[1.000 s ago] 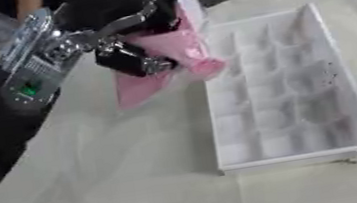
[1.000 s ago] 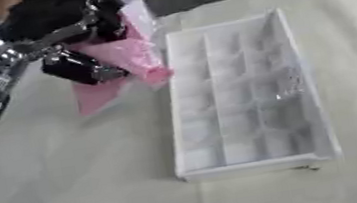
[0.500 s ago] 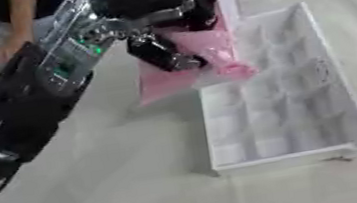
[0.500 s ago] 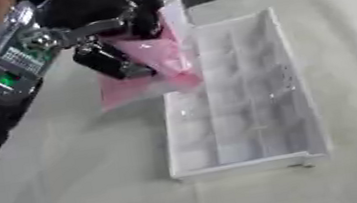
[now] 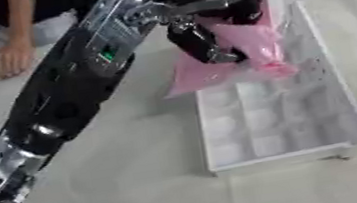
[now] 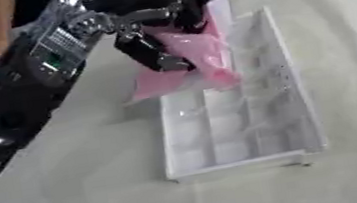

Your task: Pick up objects on the table and place them in the box.

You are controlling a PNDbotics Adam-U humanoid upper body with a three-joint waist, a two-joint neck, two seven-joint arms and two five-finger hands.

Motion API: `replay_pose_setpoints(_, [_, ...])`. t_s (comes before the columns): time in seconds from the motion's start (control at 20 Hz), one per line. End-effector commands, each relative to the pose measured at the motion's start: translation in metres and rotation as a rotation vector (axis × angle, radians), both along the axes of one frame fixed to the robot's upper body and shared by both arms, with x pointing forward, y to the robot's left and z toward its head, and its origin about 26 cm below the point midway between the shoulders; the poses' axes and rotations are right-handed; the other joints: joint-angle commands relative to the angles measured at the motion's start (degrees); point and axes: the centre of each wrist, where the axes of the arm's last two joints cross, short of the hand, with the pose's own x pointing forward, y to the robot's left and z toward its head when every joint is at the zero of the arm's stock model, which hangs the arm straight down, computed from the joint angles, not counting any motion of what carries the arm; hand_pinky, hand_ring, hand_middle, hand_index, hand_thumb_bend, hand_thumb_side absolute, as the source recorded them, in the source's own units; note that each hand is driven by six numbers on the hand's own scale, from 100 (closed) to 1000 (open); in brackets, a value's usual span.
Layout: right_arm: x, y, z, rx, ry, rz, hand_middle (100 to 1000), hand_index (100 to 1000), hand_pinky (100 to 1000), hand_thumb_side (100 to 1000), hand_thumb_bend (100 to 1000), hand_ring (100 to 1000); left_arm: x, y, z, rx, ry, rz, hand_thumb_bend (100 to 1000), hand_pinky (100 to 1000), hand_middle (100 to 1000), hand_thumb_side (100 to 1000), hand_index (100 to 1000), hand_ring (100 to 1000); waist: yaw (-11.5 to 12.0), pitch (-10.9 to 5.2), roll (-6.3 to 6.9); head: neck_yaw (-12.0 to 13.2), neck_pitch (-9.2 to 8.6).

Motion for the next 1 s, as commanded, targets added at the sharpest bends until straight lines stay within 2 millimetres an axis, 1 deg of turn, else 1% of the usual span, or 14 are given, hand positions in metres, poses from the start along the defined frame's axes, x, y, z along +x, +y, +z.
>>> replay_pose_setpoints(0.05, [-0.0029,0.001,0.0076,-0.011,-0.025,0.009,521,573,427,1000,326,570,-0.0012,-0.0037,0.0105,0.017,-0.03,-0.013,204,119,364,430,438,365,-0.2,-0.9,-0.26,0.8,-0.01])
replay_pose_setpoints(0.1, [-0.0029,0.001,0.0075,-0.011,-0.024,0.009,521,574,427,1000,326,570,-0.0016,-0.0043,0.0107,0.018,-0.031,-0.019,204,100,347,352,423,347,-0.2,-0.91,-0.2,0.8,-0.01])
replay_pose_setpoints(0.15, [-0.0029,0.0009,0.0074,-0.01,-0.023,0.009,521,573,427,1000,326,570,-0.0017,-0.0045,0.0104,0.019,-0.03,-0.024,248,183,393,654,469,406,-0.2,-0.91,-0.16,0.7,-0.01])
replay_pose_setpoints(0.2, [-0.0029,0.0008,0.0073,-0.01,-0.023,0.009,521,573,427,1000,326,570,-0.0019,-0.0047,0.0101,0.022,-0.029,-0.031,242,176,389,638,466,401,-0.2,-0.93,-0.12,0.7,-0.01])
replay_pose_setpoints(0.25, [-0.0029,0.0008,0.0072,-0.01,-0.022,0.009,521,573,428,1000,327,570,-0.0019,-0.0047,0.01,0.025,-0.028,-0.036,316,260,469,767,544,472,-0.1,-0.94,-0.08,0.7,-0.01])
replay_pose_setpoints(0.3, [-0.0029,0.0009,0.0071,-0.01,-0.021,0.009,521,573,428,1000,327,570,-0.0018,-0.0047,0.0097,0.032,-0.025,-0.04,352,313,516,817,606,508,-0.1,-0.96,-0.04,0.7,-0.01])
replay_pose_setpoints(0.35, [-0.0029,0.0009,0.007,-0.01,-0.02,0.01,521,573,428,1000,326,570,-0.0017,-0.0046,0.0097,0.037,-0.023,-0.043,429,443,620,897,716,604,0.0,-0.97,-0.02,0.7,-0.01])
replay_pose_setpoints(0.4, [-0.0029,0.0009,0.0069,-0.01,-0.019,0.01,521,573,428,1000,327,570,-0.0015,-0.0044,0.0095,0.049,-0.02,-0.043,468,501,673,926,765,652,0.0,-0.99,0.0,0.7,-0.01])
replay_pose_setpoints(0.45, [-0.0029,0.0009,0.0067,-0.01,-0.019,0.01,521,573,428,1000,328,570,-0.0013,-0.0042,0.0094,0.063,-0.016,-0.041,538,588,742,955,827,728,0.1,-1.0,0.01,0.6,-0.01])
replay_pose_setpoints(0.5, [-0.0029,0.0008,0.0066,-0.01,-0.018,0.01,521,574,428,1000,328,570,-0.0008,-0.004,0.0088,0.086,-0.009,-0.036,595,648,766,969,854,770,0.1,-1.01,0.01,0.6,-0.01])
replay_pose_setpoints(0.55, [-0.0029,0.0008,0.0065,-0.01,-0.018,0.01,521,574,428,1000,326,570,-0.0003,-0.004,0.0082,0.105,0.0,-0.032,630,681,780,974,869,794,0.1,-1.02,0.0,0.6,-0.01])
replay_pose_setpoints(0.65, [-0.0029,0.0009,0.0065,-0.01,-0.017,0.011,521,574,428,1000,327,570,0.0014,-0.0043,0.0061,0.172,0.023,-0.014,639,726,815,990,902,834,0.1,-1.05,-0.03,0.7,-0.01])
replay_pose_setpoints(0.8, [-0.0029,0.0008,0.0062,-0.009,-0.016,0.011,521,574,428,1000,327,570,0.0025,-0.0044,0.0058,0.234,0.051,0.0,637,738,825,993,914,840,0.1,-1.11,-0.15,0.8,-0.01])
replay_pose_setpoints(1.0, [-0.0029,0.0005,0.0058,-0.008,-0.015,0.01,521,574,429,1000,328,570,0.0005,-0.003,0.0105,0.22,0.059,-0.01,626,705,812,993,906,812,0.4,-1.16,-0.37,0.7,-0.01])
